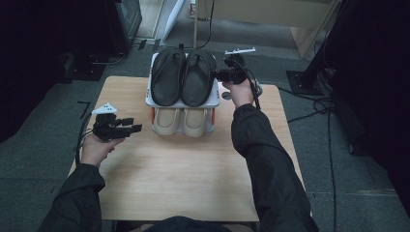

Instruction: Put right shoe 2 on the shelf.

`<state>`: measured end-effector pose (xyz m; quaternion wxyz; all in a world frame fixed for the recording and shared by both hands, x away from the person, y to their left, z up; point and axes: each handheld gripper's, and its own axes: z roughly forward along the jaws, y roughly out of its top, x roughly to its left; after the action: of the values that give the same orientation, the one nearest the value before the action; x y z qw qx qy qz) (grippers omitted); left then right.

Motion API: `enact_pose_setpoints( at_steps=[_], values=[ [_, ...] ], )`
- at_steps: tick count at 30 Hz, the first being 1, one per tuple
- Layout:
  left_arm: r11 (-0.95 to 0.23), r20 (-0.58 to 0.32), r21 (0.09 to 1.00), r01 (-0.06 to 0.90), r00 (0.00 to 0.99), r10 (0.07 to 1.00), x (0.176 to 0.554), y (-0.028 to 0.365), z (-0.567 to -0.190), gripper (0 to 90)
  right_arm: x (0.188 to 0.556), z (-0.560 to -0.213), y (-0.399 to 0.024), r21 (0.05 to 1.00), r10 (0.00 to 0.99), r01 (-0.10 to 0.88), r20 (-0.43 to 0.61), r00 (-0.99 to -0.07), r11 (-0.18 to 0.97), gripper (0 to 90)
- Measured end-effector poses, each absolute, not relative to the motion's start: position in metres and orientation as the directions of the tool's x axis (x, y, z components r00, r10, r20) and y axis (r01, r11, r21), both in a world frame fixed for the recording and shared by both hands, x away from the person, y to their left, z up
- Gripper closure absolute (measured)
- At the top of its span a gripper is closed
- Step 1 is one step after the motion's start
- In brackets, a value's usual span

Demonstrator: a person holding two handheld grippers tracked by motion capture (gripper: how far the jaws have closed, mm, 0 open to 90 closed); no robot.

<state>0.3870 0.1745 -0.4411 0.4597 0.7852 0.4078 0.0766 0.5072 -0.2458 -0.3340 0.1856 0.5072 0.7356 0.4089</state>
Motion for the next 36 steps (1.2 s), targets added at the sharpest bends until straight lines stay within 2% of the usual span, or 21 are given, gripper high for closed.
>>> enact_pose_setpoints(
  at_steps=[5,8,10,18,22,36],
  values=[
    [-0.246,-0.256,0.784,0.57,0.657,0.709,0.387,0.174,-0.442,44.3,0.508,-0.334,-0.25,0.789,0.896,0.596,0.144,-0.42,0.152,57.4],
    [-0.25,-0.252,0.783,0.569,0.659,0.709,0.387,0.173,-0.443,44.3,0.507,-0.333,-0.255,0.787,0.892,0.605,0.18,-0.415,0.123,57.4],
    [-0.249,-0.253,0.781,0.573,0.655,0.712,0.386,0.174,-0.443,44.2,0.505,-0.33,-0.259,0.79,0.892,0.599,0.169,-0.42,0.132,56.4],
    [-0.244,-0.253,0.787,0.567,0.657,0.71,0.386,0.173,-0.443,43.8,0.484,-0.328,-0.273,0.842,0.871,0.52,0.141,-0.47,0.145,51.4],
    [-0.251,-0.252,0.782,0.57,0.658,0.71,0.387,0.172,-0.444,43.6,0.472,-0.337,-0.282,0.856,0.864,0.495,0.131,-0.486,0.149,50.1],
    [-0.26,-0.252,0.774,0.578,0.657,0.71,0.388,0.17,-0.446,41.4,0.445,-0.373,-0.307,0.843,0.854,0.517,0.157,-0.497,0.146,48.7]
  ],
)
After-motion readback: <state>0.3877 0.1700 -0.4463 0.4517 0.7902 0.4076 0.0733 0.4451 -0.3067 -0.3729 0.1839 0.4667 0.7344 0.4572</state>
